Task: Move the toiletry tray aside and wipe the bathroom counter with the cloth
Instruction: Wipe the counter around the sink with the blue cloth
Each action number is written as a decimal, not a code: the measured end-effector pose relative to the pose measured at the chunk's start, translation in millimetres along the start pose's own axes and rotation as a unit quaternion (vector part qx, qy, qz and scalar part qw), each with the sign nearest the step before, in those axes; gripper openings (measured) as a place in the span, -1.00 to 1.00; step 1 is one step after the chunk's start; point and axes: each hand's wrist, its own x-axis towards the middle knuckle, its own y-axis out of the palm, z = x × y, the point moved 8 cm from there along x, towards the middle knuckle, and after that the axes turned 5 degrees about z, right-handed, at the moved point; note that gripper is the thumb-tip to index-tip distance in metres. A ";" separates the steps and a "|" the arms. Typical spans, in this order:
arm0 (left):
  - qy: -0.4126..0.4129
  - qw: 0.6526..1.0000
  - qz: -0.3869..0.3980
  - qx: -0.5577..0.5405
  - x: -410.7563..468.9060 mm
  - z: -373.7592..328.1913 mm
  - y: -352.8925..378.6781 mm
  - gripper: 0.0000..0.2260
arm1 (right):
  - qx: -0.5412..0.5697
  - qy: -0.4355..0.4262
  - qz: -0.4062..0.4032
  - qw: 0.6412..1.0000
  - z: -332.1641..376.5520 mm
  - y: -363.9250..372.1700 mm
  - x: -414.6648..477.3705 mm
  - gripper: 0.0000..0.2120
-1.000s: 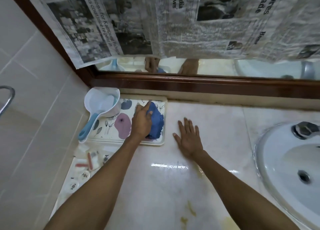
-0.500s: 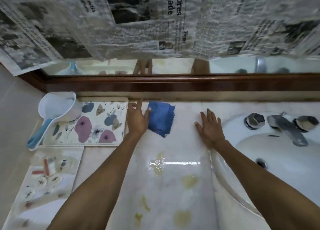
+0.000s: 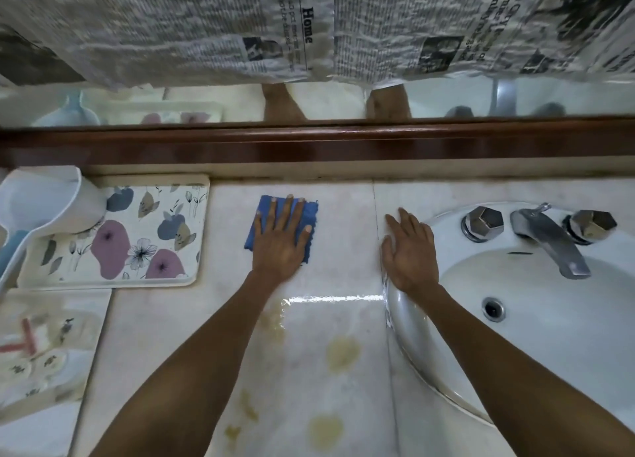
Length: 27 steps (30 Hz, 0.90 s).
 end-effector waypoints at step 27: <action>0.007 0.999 0.033 0.010 32.5 -58.8 8.9 -0.48 | 0.083 0.059 -0.079 0.992 -47.5 -15.1 -20.2 -0.64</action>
